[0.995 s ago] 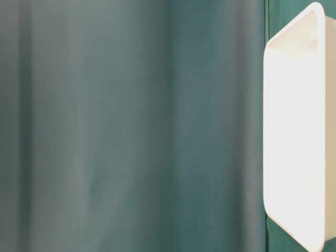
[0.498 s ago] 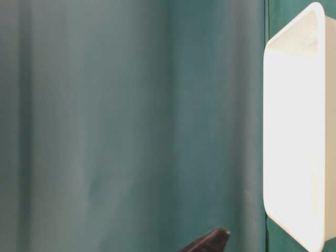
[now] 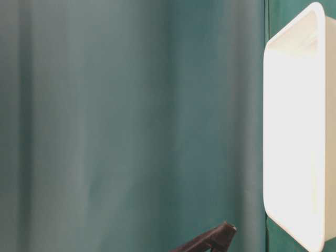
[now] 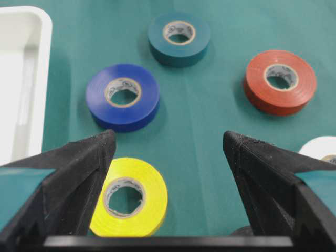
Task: Put the tape into the white case with the left arm.
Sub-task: 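Lower the left gripper onto the yellow roll's rim and close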
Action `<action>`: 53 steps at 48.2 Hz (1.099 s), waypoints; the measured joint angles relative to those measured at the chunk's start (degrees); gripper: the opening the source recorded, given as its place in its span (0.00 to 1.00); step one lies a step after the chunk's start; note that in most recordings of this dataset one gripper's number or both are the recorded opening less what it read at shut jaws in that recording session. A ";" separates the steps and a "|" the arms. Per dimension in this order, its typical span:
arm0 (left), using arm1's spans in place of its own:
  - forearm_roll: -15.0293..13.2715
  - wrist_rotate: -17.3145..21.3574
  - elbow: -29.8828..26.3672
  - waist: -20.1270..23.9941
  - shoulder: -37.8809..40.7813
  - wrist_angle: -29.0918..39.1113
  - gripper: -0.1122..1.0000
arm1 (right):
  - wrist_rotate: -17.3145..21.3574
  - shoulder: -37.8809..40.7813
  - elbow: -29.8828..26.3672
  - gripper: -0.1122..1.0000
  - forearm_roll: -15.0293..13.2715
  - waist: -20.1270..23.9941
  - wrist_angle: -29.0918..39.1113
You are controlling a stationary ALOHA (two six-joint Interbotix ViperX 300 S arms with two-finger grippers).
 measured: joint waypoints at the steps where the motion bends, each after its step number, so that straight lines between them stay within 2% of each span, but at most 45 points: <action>1: 0.00 0.09 -0.09 0.00 0.00 0.18 0.96 | 0.00 0.00 0.00 0.97 -0.18 0.00 0.00; 27: -0.09 -1.05 -3.08 -0.79 1.23 6.06 0.96 | 0.00 0.00 0.09 0.97 -4.66 0.09 0.00; 53: -0.09 -1.32 -8.17 -0.88 7.56 15.12 0.96 | 0.00 0.00 0.09 0.97 -5.19 0.00 0.00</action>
